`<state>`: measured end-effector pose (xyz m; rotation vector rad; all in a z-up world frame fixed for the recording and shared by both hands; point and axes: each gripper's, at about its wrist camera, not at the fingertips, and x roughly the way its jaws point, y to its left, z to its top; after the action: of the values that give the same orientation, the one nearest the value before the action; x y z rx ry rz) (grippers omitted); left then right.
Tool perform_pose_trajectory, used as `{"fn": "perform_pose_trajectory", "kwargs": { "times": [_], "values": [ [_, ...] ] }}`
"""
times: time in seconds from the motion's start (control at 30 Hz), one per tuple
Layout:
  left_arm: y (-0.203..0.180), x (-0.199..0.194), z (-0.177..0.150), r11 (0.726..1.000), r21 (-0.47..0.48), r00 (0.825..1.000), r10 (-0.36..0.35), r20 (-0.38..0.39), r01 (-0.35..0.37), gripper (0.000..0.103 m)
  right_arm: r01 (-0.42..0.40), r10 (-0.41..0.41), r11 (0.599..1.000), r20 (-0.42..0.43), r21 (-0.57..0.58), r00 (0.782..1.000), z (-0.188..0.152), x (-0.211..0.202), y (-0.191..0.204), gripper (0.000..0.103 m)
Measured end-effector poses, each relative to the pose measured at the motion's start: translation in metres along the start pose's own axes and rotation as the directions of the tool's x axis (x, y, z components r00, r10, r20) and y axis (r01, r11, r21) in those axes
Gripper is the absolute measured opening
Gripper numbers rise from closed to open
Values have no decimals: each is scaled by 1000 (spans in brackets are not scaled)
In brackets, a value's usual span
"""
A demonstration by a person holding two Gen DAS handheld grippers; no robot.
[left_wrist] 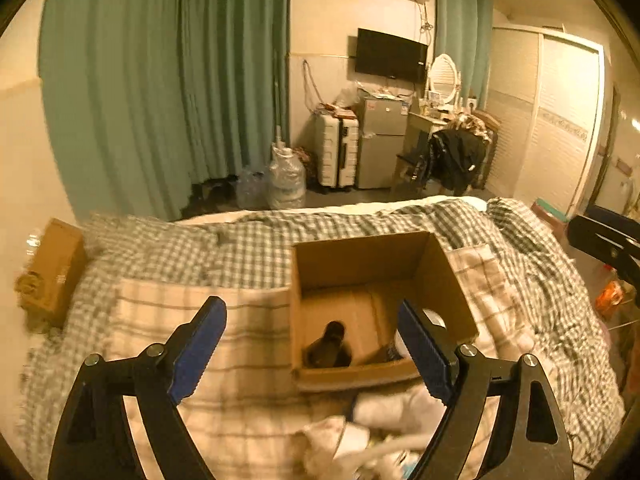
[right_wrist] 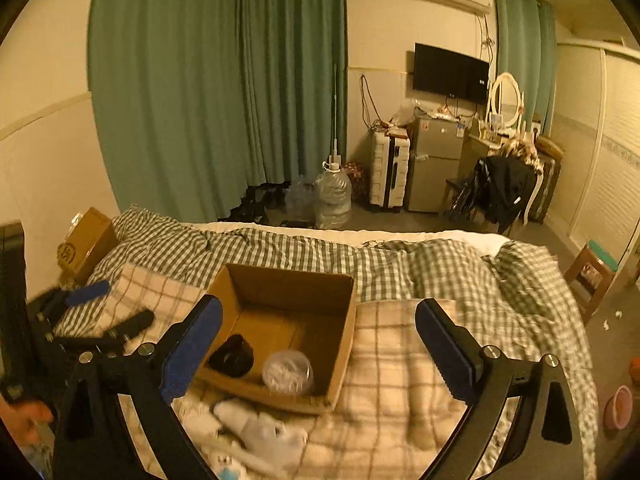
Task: Organize objects
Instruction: 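Lower both cups into the cardboard box and open both tools, then grasp the white tube with the right tool while the left grasps the tape roll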
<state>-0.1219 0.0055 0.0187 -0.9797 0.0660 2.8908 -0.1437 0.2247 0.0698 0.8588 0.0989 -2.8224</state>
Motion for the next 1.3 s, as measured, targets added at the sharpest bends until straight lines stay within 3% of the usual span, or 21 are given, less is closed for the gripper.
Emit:
{"fn": "perform_pose_trajectory", "kwargs": {
  "times": [0.27, 0.43, 0.67, 0.9, 0.97, 1.1, 1.2, 1.27, 1.3],
  "values": [
    [14, -37, -54, 998, -58, 1000, 11, -25, -12, 94, -24, 22, 999, -42, -48, 999, -51, -36, 32, 98],
    [25, -18, -100, 991, -129, 994, 4, -112, -18, 94, -47, 36, 996, -146, -70, 989, -110, -5, 57, 98],
    [33, 22, -142, 990, -118, 970, 50, -236, -80, 94, -104, 55, 985, -323, -138, 945, -171, 58, 91, 97],
    [40, 59, -167, 985, -131, 936, 57, -347, -109, 94, -145, 66, 975, -403, -169, 913, -187, 102, 103, 96],
    [43, 66, -171, 983, -129, 926, 72, -371, -128, 94, -157, 72, 972, -420, -172, 905, -189, 115, 107, 89],
    [49, 73, -177, 979, -174, 918, 30, -396, -107, 94, -170, 89, 973, -429, -155, 899, -187, 129, 107, 88],
    [45, 76, -178, 982, -160, 915, 27, -402, -100, 94, -185, 109, 973, -436, -137, 893, -187, 134, 105, 68],
    [41, 75, -177, 985, -146, 915, 30, -402, -97, 94, -186, 108, 972, -438, -140, 892, -189, 135, 107, 43],
    [39, 74, -177, 986, -140, 916, 32, -399, -95, 94, -188, 107, 972, -442, -142, 890, -190, 135, 107, 40]
  ]
}}
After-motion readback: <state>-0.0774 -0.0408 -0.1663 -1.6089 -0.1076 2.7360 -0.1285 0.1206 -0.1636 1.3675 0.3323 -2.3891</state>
